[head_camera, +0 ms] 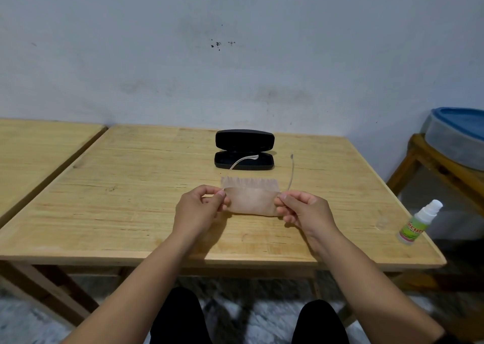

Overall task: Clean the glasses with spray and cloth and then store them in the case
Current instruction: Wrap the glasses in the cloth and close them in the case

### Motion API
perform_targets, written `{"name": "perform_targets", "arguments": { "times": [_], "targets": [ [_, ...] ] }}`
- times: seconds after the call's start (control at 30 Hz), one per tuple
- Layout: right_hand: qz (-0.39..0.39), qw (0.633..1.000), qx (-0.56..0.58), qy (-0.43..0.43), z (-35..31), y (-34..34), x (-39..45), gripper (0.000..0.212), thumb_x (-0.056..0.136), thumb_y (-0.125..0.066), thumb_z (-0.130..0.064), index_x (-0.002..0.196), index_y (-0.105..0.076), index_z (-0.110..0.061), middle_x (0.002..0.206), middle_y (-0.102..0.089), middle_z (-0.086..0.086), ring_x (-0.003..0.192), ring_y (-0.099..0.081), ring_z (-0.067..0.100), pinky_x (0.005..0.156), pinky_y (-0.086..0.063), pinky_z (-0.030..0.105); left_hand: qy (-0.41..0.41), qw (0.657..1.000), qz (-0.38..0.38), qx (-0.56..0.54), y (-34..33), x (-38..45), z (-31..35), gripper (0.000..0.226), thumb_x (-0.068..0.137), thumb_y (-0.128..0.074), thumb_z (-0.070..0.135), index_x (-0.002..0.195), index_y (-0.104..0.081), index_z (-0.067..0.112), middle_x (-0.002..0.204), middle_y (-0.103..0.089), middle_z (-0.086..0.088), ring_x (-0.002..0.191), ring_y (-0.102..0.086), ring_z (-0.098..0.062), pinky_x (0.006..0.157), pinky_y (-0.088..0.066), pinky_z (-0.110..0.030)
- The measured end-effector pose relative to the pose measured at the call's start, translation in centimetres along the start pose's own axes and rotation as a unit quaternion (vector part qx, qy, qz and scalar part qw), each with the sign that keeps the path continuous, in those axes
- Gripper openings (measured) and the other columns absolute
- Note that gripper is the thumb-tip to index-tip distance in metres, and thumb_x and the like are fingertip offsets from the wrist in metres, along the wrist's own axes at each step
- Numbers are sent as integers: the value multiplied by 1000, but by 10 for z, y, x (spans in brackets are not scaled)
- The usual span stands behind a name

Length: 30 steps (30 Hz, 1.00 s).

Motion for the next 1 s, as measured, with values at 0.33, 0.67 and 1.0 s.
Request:
{"name": "perform_targets", "arguments": {
  "times": [0.33,0.67,1.0],
  "targets": [
    [4,999,48,-16,8,-3,5,22,83,-67,-11,105,-61,-15,95,-72,6,82,-72,16,74,-58,27,107,986,-49,-116,-3,7,0,12,89,-58,15,100,-61,16,85,-74,-6,74,-71,-13,65,-56,-26],
    [80,987,-130,56,-3,25,50,13,86,-62,-11,96,-70,-11,77,-68,5,65,-58,12,59,-48,23,-94,974,33,201,21,52,1,11,90,-57,26,93,-67,25,81,-70,7,75,-61,-2,67,-44,-16],
    [-49,937,-326,119,-21,-4,99,18,79,-72,-12,96,-73,-8,91,-65,-3,80,-58,9,67,-43,17,-131,932,-35,336,-5,99,-1,24,82,-68,27,103,-71,17,101,-72,-2,94,-61,-11,82,-39,-15]
  ]
}}
Point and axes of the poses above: each hand's wrist, its own x-axis towards the middle knuckle, its own y-axis out of the back of the hand, z = x × y, the point moved 1 cm from there along x, towards the middle knuckle
